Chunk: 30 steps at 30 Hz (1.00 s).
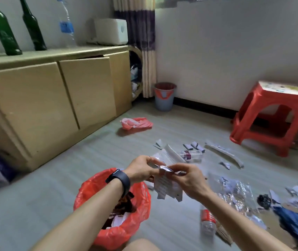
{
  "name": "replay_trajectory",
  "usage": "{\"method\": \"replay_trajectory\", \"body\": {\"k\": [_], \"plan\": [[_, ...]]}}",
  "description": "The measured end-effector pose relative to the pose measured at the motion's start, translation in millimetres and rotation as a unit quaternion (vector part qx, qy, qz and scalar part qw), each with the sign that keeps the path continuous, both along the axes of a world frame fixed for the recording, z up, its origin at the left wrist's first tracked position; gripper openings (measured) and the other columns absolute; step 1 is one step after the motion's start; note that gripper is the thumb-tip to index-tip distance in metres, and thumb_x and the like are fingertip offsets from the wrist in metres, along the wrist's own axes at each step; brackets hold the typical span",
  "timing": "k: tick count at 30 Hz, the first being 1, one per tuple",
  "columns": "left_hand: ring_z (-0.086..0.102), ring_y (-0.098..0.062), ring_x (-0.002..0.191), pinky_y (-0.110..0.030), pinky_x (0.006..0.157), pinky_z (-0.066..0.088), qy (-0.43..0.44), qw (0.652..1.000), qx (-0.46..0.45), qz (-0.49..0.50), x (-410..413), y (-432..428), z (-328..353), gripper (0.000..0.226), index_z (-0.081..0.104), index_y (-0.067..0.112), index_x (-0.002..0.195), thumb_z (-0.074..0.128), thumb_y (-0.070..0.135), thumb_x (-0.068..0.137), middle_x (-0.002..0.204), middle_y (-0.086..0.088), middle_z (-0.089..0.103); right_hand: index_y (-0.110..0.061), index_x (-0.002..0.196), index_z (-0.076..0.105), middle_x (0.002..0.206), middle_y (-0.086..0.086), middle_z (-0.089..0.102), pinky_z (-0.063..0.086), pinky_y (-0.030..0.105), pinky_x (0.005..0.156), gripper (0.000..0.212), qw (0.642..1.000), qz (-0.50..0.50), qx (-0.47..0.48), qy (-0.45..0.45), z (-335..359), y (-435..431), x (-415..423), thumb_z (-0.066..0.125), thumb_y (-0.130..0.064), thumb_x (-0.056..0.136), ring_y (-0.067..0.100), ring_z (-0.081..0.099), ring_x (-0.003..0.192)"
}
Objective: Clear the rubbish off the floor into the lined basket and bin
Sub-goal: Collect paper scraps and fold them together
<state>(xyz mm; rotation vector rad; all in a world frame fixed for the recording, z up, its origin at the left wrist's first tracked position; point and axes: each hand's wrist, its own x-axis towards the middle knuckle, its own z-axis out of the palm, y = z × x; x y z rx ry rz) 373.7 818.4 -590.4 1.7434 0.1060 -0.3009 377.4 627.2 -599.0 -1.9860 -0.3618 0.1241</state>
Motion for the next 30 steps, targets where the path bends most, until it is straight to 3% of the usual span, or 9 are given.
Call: {"method": "replay_trajectory", "body": {"k": [5, 10, 15, 17, 19, 23, 26, 28, 30], "plan": [[0.067, -0.013, 0.067, -0.025, 0.06, 0.056, 0.028, 0.998, 0.008, 0.051, -13.9, 58.0, -18.7, 0.023, 0.07, 0.001, 0.102, 0.077, 0.002, 0.08, 0.079, -0.009, 0.068, -0.022, 0.092, 0.073, 0.086, -0.001, 0.076, 0.059, 0.032, 0.075, 0.02, 0.997, 0.022, 0.044, 0.058, -26.4, 62.8, 1.9, 0.081, -0.009, 0.079, 0.016, 0.073, 0.08], [0.065, -0.016, 0.07, -0.029, 0.066, 0.055, 0.042, 0.991, 0.039, 0.118, -17.1, 105.2, -45.9, 0.023, 0.069, 0.002, 0.101, 0.076, 0.001, 0.079, 0.081, -0.01, 0.068, -0.023, 0.087, 0.072, 0.083, -0.003, 0.076, 0.055, 0.026, 0.074, 0.019, 0.994, 0.037, 0.059, 0.088, -61.2, 118.9, 12.6, 0.08, -0.01, 0.077, 0.007, 0.072, 0.078], [0.058, 0.002, 0.057, -0.008, 0.052, 0.043, 0.002, 0.966, 0.187, 0.18, -19.4, 128.9, -80.6, 0.013, 0.071, 0.024, 0.079, 0.077, 0.015, 0.072, 0.074, 0.014, 0.068, -0.024, 0.096, 0.072, 0.092, -0.01, 0.075, 0.057, 0.03, 0.084, 0.013, 0.993, 0.049, -0.004, 0.104, -98.0, 132.7, 23.2, 0.074, -0.022, 0.083, 0.001, 0.07, 0.087], [0.059, 0.0, 0.067, -0.005, 0.056, 0.037, -0.02, 0.926, 0.311, 0.212, -18.0, 139.7, -96.7, 0.011, 0.069, 0.029, 0.08, 0.073, 0.021, 0.074, 0.075, 0.02, 0.067, -0.025, 0.1, 0.071, 0.098, -0.014, 0.073, 0.054, 0.028, 0.088, 0.015, 0.995, 0.029, -0.074, 0.061, -116.2, 128.6, 24.8, 0.067, -0.021, 0.086, 0.0, 0.068, 0.09], [0.065, -0.01, 0.086, -0.014, 0.07, 0.041, -0.042, 0.893, 0.395, 0.214, -16.9, 149.4, -116.0, 0.014, 0.07, 0.029, 0.091, 0.067, 0.02, 0.081, 0.089, 0.015, 0.072, -0.024, 0.109, 0.069, 0.109, -0.01, 0.07, 0.045, 0.023, 0.091, 0.021, 0.991, 0.013, -0.133, -0.009, -134.5, 121.7, 21.6, 0.064, -0.021, 0.089, 0.008, 0.063, 0.102], [0.064, -0.023, 0.104, -0.038, 0.081, 0.052, -0.075, 0.847, 0.517, 0.099, -17.8, 152.4, -166.3, 0.029, 0.06, 0.028, 0.12, 0.05, 0.018, 0.094, 0.109, 0.004, 0.068, -0.023, 0.137, 0.049, 0.132, -0.002, 0.055, 0.04, 0.031, 0.101, 0.049, 0.98, 0.032, -0.194, -0.015, -166.9, 116.8, 12.0, 0.061, -0.025, 0.089, 0.021, 0.05, 0.121], [0.05, -0.023, 0.126, -0.041, 0.097, 0.046, 0.029, 0.851, 0.521, -0.051, -24.5, 145.9, -205.2, 0.053, 0.035, 0.034, 0.144, 0.045, 0.021, 0.095, 0.137, 0.005, 0.051, -0.021, 0.153, 0.025, 0.145, 0.002, 0.046, 0.041, 0.036, 0.102, 0.071, 0.974, 0.036, -0.22, 0.03, -187.2, 121.1, 3.0, 0.057, -0.027, 0.09, 0.025, 0.048, 0.127], [0.038, -0.025, 0.138, -0.042, 0.108, 0.037, 0.117, 0.845, 0.505, -0.133, -30.4, 140.5, -222.1, 0.073, 0.015, 0.037, 0.152, 0.045, 0.039, 0.086, 0.152, 0.005, 0.038, -0.026, 0.155, 0.015, 0.146, 0.003, 0.048, 0.045, 0.036, 0.094, 0.073, 0.978, 0.024, -0.202, 0.05, -195.7, 125.6, -0.9, 0.052, -0.026, 0.092, 0.027, 0.053, 0.123], [0.036, -0.024, 0.139, -0.043, 0.109, 0.036, 0.15, 0.826, 0.522, -0.15, -33.0, 137.8, -229.8, 0.081, 0.011, 0.038, 0.152, 0.038, 0.056, 0.078, 0.154, 0.004, 0.037, -0.035, 0.152, 0.009, 0.136, 0.004, 0.057, 0.043, 0.034, 0.079, 0.073, 0.982, 0.014, -0.18, 0.06, -199.0, 129.3, -0.8, 0.049, -0.024, 0.092, 0.029, 0.06, 0.111]]}}
